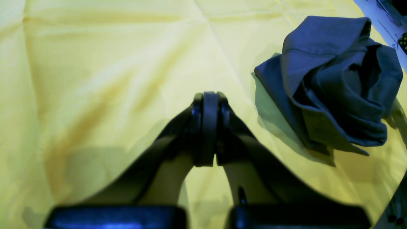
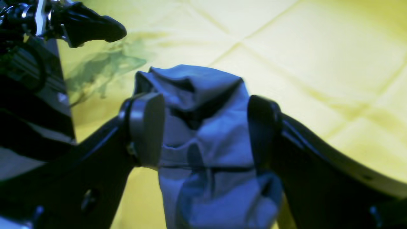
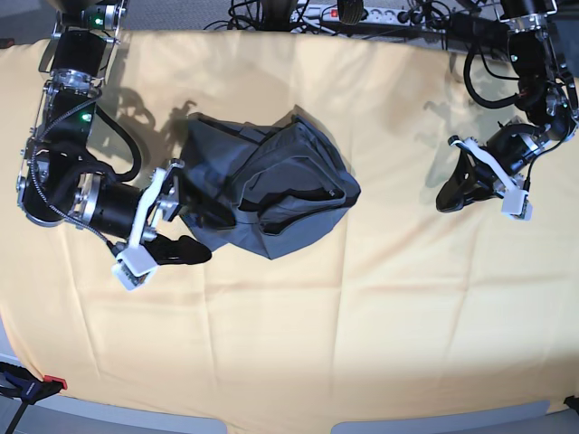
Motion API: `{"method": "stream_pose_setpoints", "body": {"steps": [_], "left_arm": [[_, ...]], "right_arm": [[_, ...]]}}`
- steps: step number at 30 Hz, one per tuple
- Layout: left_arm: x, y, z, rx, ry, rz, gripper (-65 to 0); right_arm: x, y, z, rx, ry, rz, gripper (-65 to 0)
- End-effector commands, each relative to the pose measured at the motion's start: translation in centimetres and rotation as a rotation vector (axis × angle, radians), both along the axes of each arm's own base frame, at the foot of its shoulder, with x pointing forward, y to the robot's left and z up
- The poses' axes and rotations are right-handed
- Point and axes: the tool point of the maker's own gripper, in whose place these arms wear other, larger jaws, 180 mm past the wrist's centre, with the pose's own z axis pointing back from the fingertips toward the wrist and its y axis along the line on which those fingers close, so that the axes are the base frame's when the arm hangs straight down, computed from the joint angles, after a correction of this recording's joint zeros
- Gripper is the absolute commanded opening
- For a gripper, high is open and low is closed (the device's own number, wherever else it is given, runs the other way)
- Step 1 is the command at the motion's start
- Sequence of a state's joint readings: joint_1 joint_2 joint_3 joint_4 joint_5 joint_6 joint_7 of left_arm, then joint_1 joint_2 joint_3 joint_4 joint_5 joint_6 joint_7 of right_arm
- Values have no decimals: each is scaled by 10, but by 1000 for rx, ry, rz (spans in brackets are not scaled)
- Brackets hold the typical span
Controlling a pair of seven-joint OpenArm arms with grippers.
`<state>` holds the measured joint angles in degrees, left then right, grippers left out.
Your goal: Fold the T-shirt properly
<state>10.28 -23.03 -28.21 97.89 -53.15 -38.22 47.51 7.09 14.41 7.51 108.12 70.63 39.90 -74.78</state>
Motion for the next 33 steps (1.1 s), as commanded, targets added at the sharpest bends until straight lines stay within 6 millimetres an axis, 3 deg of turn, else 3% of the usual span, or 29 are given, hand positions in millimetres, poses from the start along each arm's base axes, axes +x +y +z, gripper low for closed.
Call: {"method": "stream_pose_setpoints", "body": {"steps": [1, 5, 9, 13, 17, 27, 33], "left_arm": [[5, 1, 18, -7, -61, -6, -650], [5, 1, 18, -9, -62, -6, -650], [5, 1, 17, -7, -60, -7, -650], [4, 1, 15, -1, -49, -10, -650], [4, 1, 15, -3, -50, -10, -650], [4, 1, 15, -2, -50, -10, -650], [4, 1, 15, -4, -51, -10, -650]], "right_arm": [[4, 9, 15, 27, -55, 12, -221], [10, 33, -8, -95, -85, 8, -221], [16, 44, -19, -192, -155, 2, -221], [24, 44, -19, -223, -203, -29, -239], [27, 41, -19, -225, -204, -52, -350], [32, 37, -47, -206, -112, -62, -353], [26, 47, -39, -124, -100, -24, -353]]}}
